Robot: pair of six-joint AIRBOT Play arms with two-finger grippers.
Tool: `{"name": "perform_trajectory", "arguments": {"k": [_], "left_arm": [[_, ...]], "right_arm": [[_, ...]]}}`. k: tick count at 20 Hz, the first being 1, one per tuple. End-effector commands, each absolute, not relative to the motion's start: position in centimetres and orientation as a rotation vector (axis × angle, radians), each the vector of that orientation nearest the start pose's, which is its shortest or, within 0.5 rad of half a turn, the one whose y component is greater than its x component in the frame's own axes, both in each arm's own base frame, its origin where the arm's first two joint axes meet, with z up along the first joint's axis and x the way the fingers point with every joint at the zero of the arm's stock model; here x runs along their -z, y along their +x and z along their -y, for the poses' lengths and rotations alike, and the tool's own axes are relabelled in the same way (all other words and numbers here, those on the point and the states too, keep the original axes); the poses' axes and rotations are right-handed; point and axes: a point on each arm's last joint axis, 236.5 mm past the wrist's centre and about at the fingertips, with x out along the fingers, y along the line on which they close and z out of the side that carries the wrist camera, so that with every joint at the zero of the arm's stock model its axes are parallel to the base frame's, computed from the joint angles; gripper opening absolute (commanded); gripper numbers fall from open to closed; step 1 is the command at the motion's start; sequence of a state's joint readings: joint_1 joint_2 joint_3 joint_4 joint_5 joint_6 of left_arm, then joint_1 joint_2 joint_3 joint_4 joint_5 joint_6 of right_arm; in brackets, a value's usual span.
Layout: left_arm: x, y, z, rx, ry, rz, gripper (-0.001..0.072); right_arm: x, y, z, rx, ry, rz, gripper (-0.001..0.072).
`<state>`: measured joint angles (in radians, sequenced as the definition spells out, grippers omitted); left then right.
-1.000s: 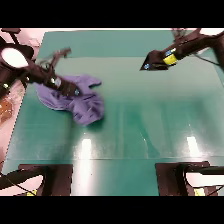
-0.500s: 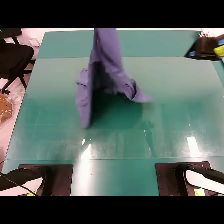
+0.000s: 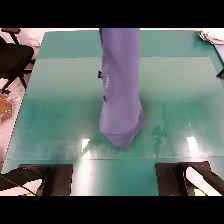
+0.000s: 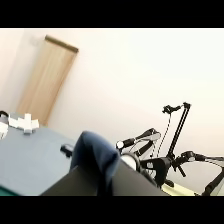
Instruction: Fold the shirts.
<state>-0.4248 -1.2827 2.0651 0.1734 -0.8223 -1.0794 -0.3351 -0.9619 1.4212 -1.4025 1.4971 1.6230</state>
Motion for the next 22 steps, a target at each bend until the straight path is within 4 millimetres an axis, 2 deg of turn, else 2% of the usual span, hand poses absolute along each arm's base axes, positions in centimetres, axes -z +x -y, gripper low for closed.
{"name": "perform_trajectory", "arguments": {"k": [1,2,4,6,8,10,12,14,17,20,22], "left_arm": [[-56.4,25.6,29.2,1.373,-0.475,0.116,0.0024],[-55.2,25.9,28.7,1.358,-0.408,0.085,0.0024],[-51.3,27.7,26.9,1.265,-0.273,-0.048,0.0024],[-45.4,30.9,23.9,1.082,-0.154,-0.266,0.0024],[-38.2,34.0,19.0,0.829,-0.009,-0.513,0.0024],[-32.1,36.2,12.1,0.529,0.119,-0.725,0.0024],[-29.0,37.3,6.3,0.292,0.22,-0.836,0.0023],[-27.4,37.9,2.9,0.135,0.231,-0.893,0.0023],[-25.1,38.4,0.7,0.038,0.245,-0.947,0.0023],[-21.5,38.8,0.7,0.038,0.252,-1.014,0.0023],[-18.2,39.3,1.1,0.059,0.254,-1.057,0.0023]], "right_arm": [[-14.1,28.7,6.8,0.225,0.354,-1.031,0.0456],[-13.1,28.2,6.7,0.228,0.355,-1.027,0.0456],[-12.0,27.7,6.5,0.225,0.343,-1.001,0.0456],[-11.4,27.8,6.1,0.206,0.313,-0.969,0.0456],[-10.9,28.2,5.1,0.16,0.267,-0.964,0.0457],[-9.9,28.8,3.8,0.106,0.232,-0.997,0.0456],[-8.3,29.6,2.2,0.051,0.208,-1.057,0.0457],[-6.3,30.2,0.3,-0.008,0.182,-1.129,0.0457],[-3.0,31.1,-3.0,-0.1,0.128,-1.228,0.0457],[0.1,31.6,-6.9,-0.2,0.082,-1.305,0.046],[1.6,31.7,-11.0,-0.337,0.109,-1.332,0.0586]]}}
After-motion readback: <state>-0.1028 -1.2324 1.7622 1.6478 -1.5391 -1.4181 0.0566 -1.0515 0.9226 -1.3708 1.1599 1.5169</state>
